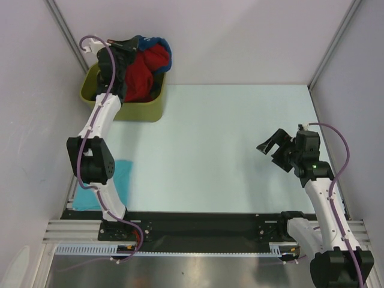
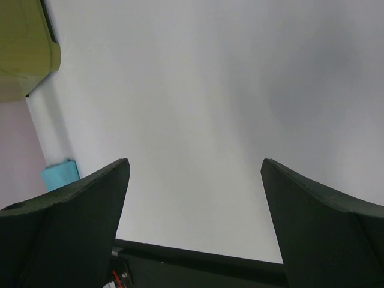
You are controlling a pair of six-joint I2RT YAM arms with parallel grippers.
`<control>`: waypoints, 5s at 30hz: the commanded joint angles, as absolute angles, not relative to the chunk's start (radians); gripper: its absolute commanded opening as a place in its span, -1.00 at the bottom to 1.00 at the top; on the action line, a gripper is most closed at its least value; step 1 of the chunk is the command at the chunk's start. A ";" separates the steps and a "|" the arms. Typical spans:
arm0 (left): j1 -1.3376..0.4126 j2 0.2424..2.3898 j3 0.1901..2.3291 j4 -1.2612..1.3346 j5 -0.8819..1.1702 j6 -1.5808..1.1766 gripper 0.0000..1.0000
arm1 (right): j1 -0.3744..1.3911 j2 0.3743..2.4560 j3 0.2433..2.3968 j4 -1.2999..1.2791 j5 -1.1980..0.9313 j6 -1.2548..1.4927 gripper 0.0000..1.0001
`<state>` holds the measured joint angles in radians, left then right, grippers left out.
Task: Fold and stack the t-shirts
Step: Grab the tshirt from the pile, then move the tshirt to the center of the board
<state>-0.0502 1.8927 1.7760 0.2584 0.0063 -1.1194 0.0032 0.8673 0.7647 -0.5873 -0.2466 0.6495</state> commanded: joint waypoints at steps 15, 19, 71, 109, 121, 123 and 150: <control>-0.008 1.868 1.730 0.052 -0.029 -0.905 -0.88 | -0.032 0.836 0.742 -0.680 -0.258 0.655 0.97; -0.006 1.878 1.680 0.021 -0.008 -0.975 -0.54 | -0.038 0.853 0.736 -0.663 -0.273 0.663 0.97; 0.032 1.758 1.860 0.525 0.140 -1.413 -0.99 | 0.080 0.795 0.762 -0.680 -0.209 0.606 0.99; -0.291 1.559 2.358 0.417 0.322 -1.511 -0.99 | 0.204 0.749 0.761 -0.683 -0.264 0.641 0.96; -0.532 1.439 1.846 -0.055 0.537 -1.235 -1.00 | 0.221 0.721 0.772 -0.698 -0.264 0.629 0.96; -0.555 1.451 1.812 -0.097 0.566 -1.232 -0.99 | 0.219 0.719 0.775 -0.712 -0.255 0.618 0.96; -0.534 1.103 0.931 -0.587 0.263 -0.870 0.37 | 0.209 0.818 0.690 -0.687 -0.328 0.583 0.93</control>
